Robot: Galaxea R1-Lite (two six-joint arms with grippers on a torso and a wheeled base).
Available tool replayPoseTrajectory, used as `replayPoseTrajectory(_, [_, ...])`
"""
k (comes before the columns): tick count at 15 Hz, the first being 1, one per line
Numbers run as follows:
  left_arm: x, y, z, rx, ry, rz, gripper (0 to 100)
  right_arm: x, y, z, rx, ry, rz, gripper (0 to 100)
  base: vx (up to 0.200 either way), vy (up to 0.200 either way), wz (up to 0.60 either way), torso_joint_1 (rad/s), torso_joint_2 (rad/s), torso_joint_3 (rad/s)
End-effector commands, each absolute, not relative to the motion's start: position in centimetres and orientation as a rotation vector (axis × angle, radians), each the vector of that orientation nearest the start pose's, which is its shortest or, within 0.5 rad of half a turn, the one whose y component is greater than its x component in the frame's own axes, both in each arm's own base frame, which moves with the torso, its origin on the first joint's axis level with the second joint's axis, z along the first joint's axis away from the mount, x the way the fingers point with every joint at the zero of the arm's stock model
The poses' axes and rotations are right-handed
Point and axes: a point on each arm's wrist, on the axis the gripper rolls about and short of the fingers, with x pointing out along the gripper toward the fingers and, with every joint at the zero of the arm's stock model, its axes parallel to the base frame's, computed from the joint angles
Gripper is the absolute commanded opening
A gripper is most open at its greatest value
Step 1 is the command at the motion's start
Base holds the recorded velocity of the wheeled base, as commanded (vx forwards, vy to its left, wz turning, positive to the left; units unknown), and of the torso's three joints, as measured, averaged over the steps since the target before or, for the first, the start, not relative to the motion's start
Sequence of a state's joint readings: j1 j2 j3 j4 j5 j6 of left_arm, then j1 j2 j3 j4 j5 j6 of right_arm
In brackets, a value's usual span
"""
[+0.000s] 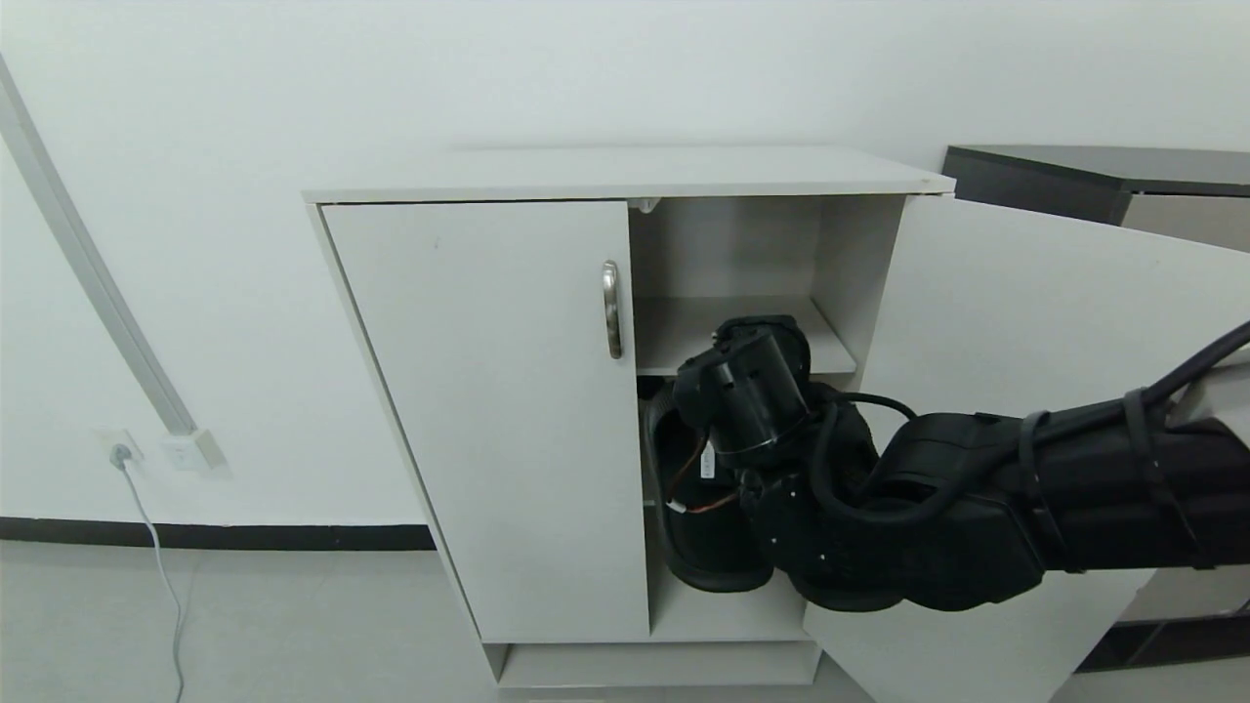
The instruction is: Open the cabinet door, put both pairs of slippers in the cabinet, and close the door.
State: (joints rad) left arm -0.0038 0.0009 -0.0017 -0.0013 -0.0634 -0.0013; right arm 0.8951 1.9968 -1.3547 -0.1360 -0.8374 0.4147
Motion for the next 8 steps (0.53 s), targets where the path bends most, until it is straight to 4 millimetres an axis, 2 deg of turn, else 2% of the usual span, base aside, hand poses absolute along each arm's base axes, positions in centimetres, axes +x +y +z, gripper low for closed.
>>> replayPoseTrajectory(1, [-2.29,-0.13,7.61,-0.001,-0.001,-0.067,0,26.54,29.42,17.86,0.014,0.319,-0.021,0,0.0,0.0,0.0,0.0,0.0,0.0])
replayPoseTrajectory(7, [-2.28,-0.13,7.61,-0.003,-0.001,-0.066,0,26.95,29.26,18.01,0.036,0.306,-0.023,0,0.0,0.0,0.0,0.0,0.0,0.0])
replayPoseTrajectory(8, [-2.29,-0.13,7.61,-0.003,-0.001,-0.067,0,26.99,29.22,18.01,0.036,0.306,-0.023,0,0.2,0.0,0.0,0.002,0.0,0.007])
